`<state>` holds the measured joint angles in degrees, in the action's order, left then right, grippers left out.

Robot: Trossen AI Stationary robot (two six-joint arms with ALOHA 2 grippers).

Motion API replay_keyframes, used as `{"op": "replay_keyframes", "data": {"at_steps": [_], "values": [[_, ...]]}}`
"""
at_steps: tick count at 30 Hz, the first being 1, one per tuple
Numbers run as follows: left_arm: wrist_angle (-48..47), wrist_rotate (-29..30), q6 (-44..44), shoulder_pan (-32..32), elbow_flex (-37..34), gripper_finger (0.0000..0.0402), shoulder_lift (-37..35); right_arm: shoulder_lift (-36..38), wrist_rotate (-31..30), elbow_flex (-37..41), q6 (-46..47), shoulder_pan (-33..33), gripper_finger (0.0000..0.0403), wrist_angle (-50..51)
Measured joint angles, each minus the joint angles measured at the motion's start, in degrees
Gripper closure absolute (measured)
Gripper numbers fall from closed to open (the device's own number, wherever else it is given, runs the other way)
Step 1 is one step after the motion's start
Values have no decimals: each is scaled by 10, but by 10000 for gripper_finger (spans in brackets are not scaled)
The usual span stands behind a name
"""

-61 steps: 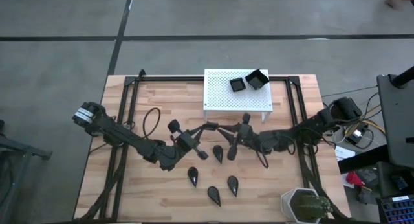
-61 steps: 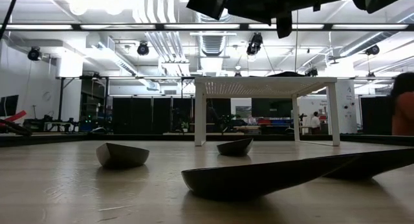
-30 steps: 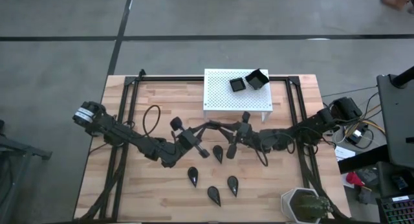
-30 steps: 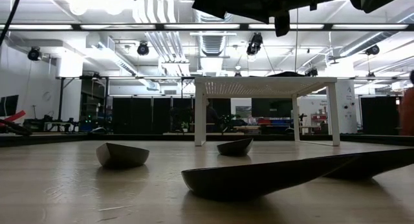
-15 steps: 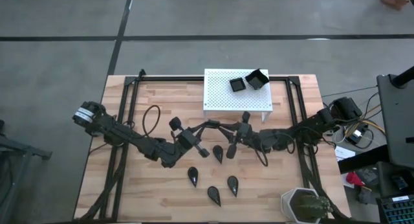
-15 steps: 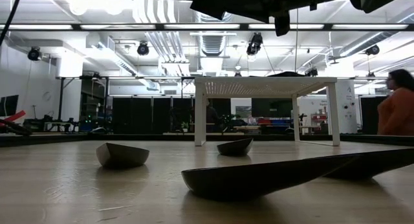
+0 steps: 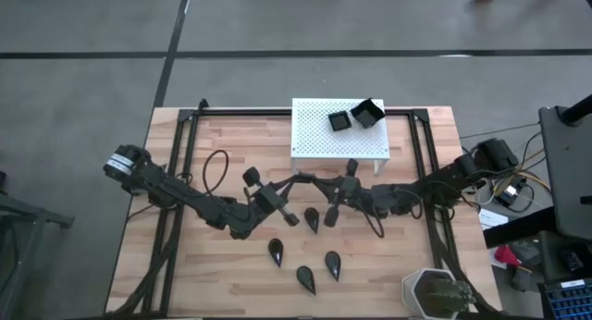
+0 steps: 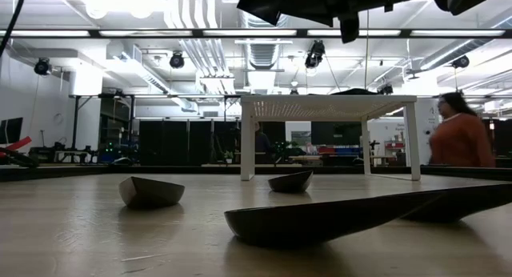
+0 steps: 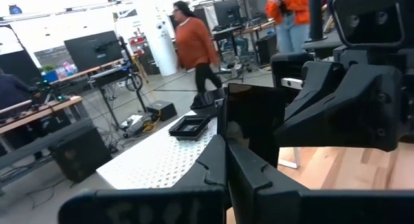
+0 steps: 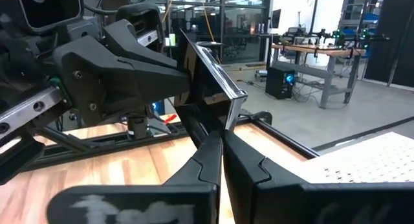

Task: Pick & Place Mini shaped plates
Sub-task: Stack the square plate on top of the square plate on the shelf

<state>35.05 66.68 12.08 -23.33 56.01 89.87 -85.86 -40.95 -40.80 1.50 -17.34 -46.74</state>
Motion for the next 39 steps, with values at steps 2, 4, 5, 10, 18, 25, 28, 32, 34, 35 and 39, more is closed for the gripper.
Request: {"op": "replay_keyframes", "data": {"at_steps": [2,4,5,10,18,25,28,32,34,35,39], "values": [[1,-5,0,0,0,394,0,5,0,0,0,0,394,6],[1,-9,-1,0,0,383,0,9,0,0,2,2,395,12],[1,-14,-1,-1,0,376,0,11,0,0,2,2,395,17],[0,-36,-1,0,0,332,0,28,-8,0,10,5,395,44],[0,-62,-1,0,0,262,1,52,-8,0,9,8,395,71],[0,-68,21,-3,0,214,1,112,-10,-4,43,23,395,173],[0,-72,25,-5,0,200,0,145,-10,-24,73,36,395,279],[0,-85,19,-5,0,195,0,178,-9,-71,120,55,395,437],[-3,-96,9,-5,0,195,-1,185,-8,-100,140,64,395,504],[-7,-101,5,-5,-1,195,-1,186,-5,-114,148,69,395,536],[-31,-111,-10,-5,-1,195,-1,183,24,-183,167,96,395,665]]}}
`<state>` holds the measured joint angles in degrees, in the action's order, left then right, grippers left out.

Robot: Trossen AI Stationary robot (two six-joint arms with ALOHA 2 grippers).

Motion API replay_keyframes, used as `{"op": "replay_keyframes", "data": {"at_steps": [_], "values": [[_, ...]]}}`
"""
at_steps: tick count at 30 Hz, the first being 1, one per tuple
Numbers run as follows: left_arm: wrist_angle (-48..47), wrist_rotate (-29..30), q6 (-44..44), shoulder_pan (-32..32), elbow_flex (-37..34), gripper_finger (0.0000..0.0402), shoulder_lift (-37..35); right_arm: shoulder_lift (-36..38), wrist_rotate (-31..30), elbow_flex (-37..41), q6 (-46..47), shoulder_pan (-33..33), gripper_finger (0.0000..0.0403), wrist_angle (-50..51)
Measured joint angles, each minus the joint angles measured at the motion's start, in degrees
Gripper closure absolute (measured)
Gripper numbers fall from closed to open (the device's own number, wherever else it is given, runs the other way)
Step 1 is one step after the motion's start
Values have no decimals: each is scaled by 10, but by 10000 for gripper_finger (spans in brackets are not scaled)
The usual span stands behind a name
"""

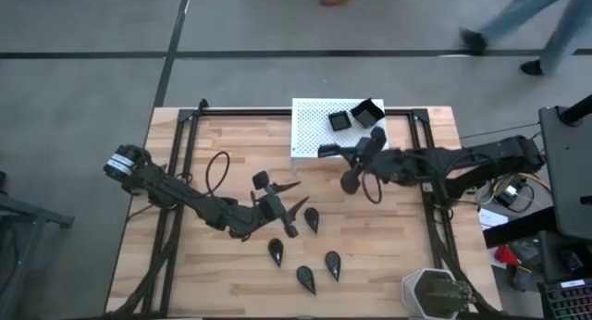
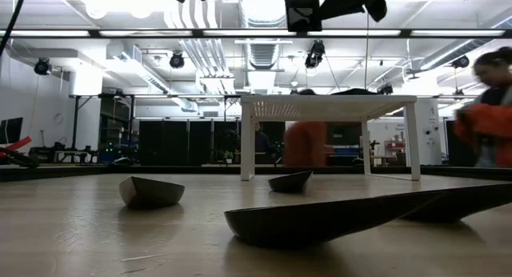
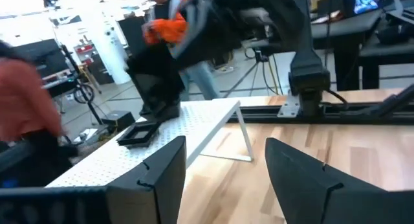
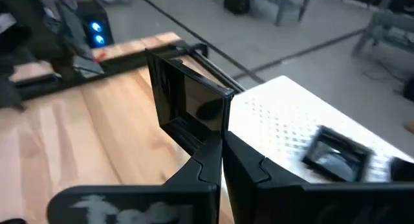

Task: Pick & Place Mini shaped plates
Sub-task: Stack the square plate on top of the square plate on the shelf

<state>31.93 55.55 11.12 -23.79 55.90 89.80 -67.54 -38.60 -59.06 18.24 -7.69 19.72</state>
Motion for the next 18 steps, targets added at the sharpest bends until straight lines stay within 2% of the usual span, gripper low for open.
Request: {"op": "replay_keyframes", "data": {"at_steps": [4,11,18], "values": [[-30,-7,-22,-1,0,195,0,-3,23,-68,14,39,395,105],[-63,-7,-55,-3,-1,195,0,-26,193,-172,37,152,395,218],[-63,-12,-69,-10,-17,195,-1,-103,296,-294,38,278,394,371]]}}
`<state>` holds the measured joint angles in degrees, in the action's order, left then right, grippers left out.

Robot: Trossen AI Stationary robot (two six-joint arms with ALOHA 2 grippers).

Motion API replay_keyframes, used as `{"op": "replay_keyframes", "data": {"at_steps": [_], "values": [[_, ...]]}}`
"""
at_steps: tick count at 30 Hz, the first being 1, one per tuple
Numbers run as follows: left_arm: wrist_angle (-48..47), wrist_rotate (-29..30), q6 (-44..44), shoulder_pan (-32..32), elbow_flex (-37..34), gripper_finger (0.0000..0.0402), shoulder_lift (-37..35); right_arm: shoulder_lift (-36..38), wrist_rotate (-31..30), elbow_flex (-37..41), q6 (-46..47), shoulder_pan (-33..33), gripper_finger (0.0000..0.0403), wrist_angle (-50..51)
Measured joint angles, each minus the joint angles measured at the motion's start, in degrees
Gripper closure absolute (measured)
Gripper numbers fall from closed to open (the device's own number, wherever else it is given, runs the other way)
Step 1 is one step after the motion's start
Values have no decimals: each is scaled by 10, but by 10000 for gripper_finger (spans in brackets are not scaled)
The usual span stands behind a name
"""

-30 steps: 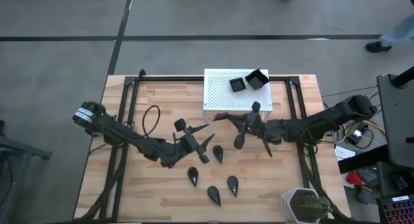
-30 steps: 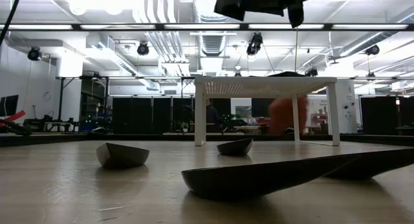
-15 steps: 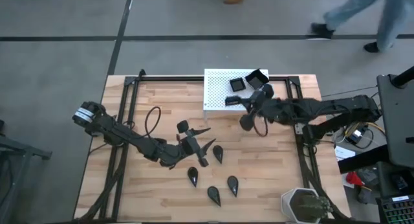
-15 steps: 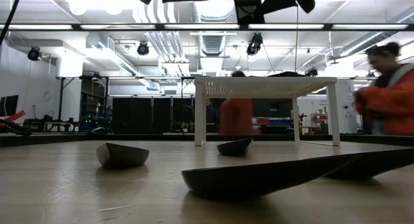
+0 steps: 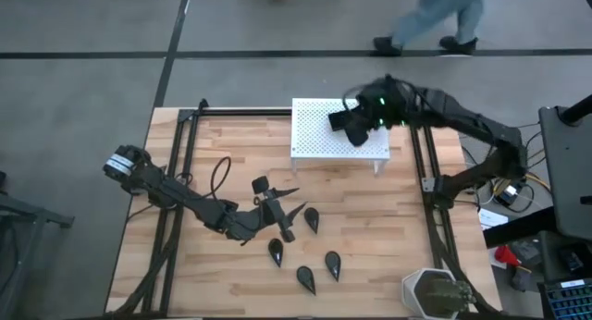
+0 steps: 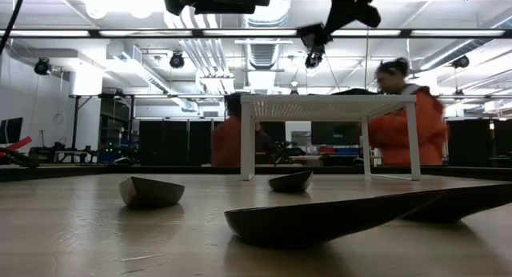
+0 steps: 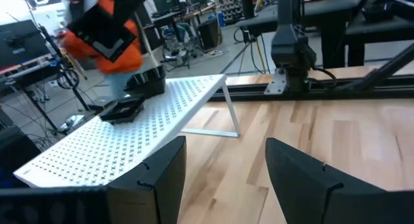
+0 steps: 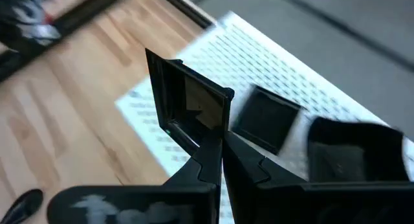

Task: Pick & Place Mini shaped plates
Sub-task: Stack the square plate on top of the square plate on the shelf

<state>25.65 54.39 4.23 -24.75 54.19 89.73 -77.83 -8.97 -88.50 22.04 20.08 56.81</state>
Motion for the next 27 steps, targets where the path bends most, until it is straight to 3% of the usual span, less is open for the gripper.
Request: {"op": "replay_keyframes", "data": {"at_steps": [9,16,27], "values": [[-1,-10,0,-2,-2,195,0,-122,184,-142,-39,125,394,113],[-1,-10,0,-6,-2,195,-1,-219,219,-242,-59,190,394,246],[-1,-10,1,-10,-2,195,-1,-334,289,-345,-62,236,394,319]]}}
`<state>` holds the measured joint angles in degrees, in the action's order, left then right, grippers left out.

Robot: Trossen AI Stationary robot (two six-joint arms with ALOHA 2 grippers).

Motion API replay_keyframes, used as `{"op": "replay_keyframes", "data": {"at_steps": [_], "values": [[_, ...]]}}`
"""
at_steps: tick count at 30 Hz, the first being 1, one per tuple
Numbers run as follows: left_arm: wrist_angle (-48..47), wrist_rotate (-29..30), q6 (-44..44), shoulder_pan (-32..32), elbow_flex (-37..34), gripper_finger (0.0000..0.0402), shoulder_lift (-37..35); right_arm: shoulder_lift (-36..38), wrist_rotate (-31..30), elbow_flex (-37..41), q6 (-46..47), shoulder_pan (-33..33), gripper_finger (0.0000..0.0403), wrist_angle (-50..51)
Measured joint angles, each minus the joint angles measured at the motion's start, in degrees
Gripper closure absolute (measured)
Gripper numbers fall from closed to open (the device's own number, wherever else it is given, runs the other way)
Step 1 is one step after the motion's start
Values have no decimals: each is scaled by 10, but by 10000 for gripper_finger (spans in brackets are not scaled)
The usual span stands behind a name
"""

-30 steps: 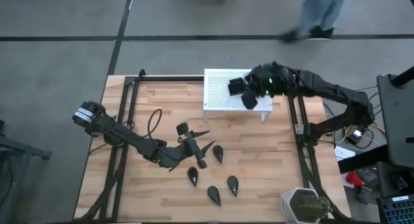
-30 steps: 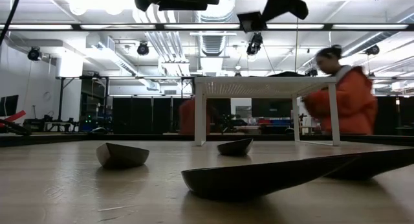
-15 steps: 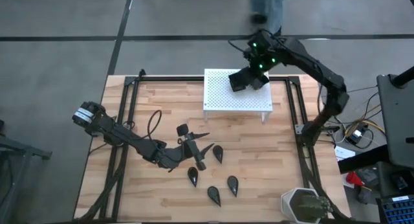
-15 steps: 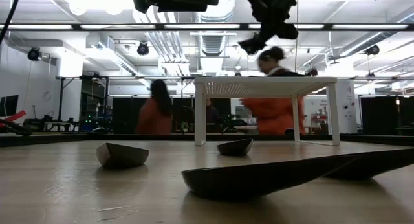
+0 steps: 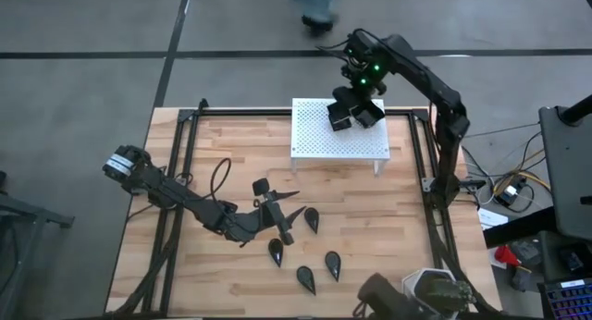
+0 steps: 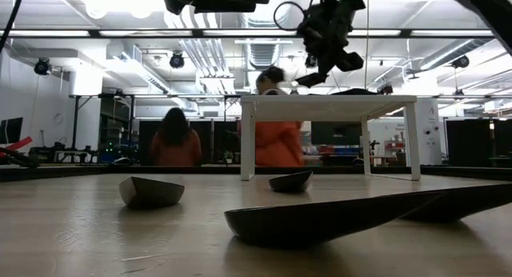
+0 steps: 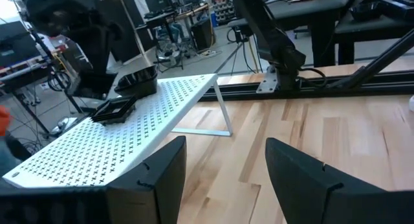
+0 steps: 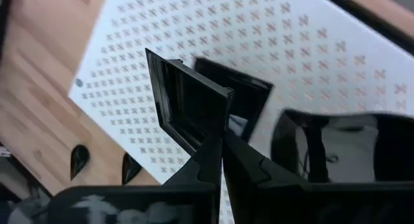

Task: Pick & Place Mini shaped plates
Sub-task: Stack the square plate on top of the square plate on the shelf

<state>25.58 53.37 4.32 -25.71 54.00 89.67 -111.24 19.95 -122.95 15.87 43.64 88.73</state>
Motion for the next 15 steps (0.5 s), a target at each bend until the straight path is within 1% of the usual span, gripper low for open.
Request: {"op": "replay_keyframes", "data": {"at_steps": [2,7,15], "values": [[-1,0,0,0,0,195,0,-15,-2,-17,-4,0,394,15],[-7,0,1,0,0,195,0,-37,9,-37,-2,-1,394,11],[-12,0,1,0,0,195,0,-39,12,-32,8,3,394,13]]}}
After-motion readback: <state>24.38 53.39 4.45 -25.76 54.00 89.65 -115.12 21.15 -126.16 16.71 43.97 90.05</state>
